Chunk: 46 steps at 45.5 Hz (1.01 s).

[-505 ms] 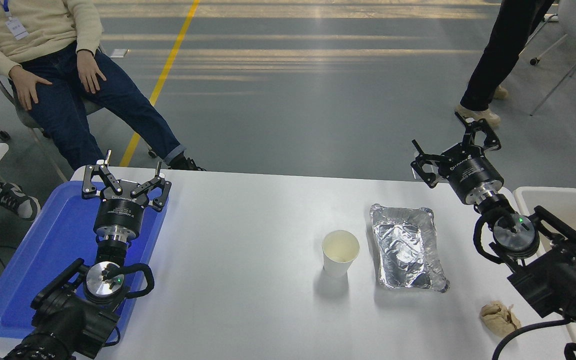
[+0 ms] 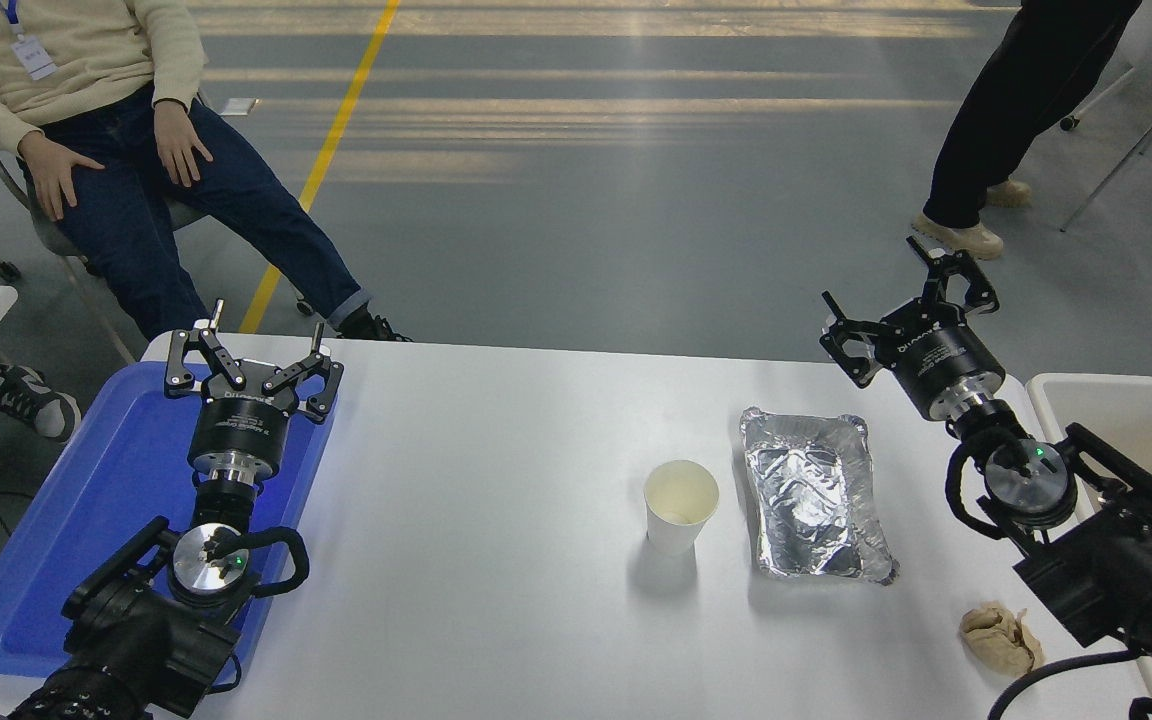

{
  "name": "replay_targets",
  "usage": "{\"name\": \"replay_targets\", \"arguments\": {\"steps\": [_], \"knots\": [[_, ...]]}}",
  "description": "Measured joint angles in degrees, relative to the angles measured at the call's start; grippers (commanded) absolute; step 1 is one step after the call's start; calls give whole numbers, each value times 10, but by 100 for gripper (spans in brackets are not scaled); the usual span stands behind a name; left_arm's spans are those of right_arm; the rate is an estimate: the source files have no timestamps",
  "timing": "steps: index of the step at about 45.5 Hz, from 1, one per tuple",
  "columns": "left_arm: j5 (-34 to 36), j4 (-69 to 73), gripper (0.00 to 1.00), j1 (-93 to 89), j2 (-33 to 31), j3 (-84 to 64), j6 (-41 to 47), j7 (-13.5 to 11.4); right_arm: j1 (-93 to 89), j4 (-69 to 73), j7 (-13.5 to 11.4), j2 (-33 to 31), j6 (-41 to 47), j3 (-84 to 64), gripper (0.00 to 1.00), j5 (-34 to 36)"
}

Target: Pick up paper cup place in dustbin

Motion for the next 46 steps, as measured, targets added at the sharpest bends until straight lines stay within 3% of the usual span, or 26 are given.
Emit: {"name": "replay_targets", "arguments": {"steps": [26,46], "knots": [[0,0,100,0,1,0,0,0,-4,21,-2,-10,-1,-1,100,-34],[1,-1,100,0,1,0,0,1,7,97,-16,-114,-2,-47,100,-119]]}}
